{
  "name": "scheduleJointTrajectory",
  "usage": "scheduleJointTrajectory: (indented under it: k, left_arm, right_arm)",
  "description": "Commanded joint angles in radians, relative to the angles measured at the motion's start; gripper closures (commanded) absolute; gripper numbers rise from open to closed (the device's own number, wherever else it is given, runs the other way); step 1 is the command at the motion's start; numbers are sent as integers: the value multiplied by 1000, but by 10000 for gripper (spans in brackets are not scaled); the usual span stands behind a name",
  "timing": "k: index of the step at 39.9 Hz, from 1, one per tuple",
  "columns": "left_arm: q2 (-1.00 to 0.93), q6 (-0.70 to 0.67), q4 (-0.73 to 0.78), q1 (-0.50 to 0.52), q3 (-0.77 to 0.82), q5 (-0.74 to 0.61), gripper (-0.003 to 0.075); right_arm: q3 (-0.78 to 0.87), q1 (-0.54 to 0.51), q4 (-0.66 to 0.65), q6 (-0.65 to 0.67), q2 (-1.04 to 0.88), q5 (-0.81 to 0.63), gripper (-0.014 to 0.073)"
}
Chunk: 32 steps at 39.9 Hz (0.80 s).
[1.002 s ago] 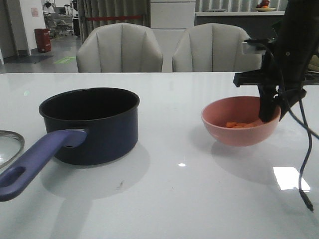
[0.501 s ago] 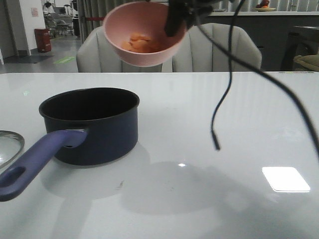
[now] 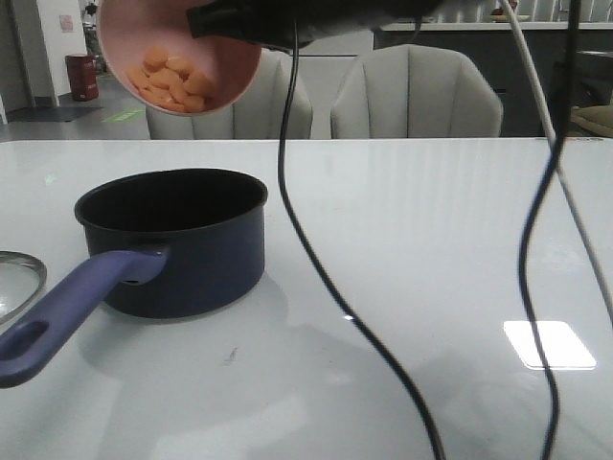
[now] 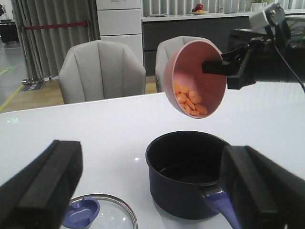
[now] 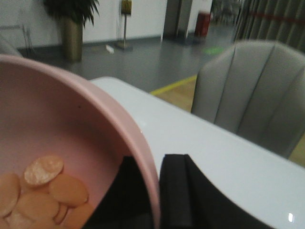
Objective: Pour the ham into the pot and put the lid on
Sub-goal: 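Tilt the pink bowl with the right gripper to pour ham into saucepan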
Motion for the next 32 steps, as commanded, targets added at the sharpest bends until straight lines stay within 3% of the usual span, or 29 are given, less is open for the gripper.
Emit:
scheduleJointTrajectory:
  k: [1,7,12,18,28,32]
  left_arm:
    - [10,0,-4,-8,-25,-79,103]
    - [10,0,-4,-8,-25,-79,103]
    - [10,0,-4,-8,-25,-79,103]
    - [10,0,-4,-8,-25,-79,103]
    - [10,0,-4,-8,-25,-79,103]
    - [10,0,-4,-8,-25,-79,103]
  right_arm:
    - [15,-1,-12,-98,-9,-354,461]
    - [24,9,-63,-282,72,-556,461]
    - [36,52,-105,-515,89,-570,461]
    - [43,88,-42,-787,104,-590,461]
    - [50,96,16,-834,129,-669,461]
    - [50,97,95,-638,125,-652,461]
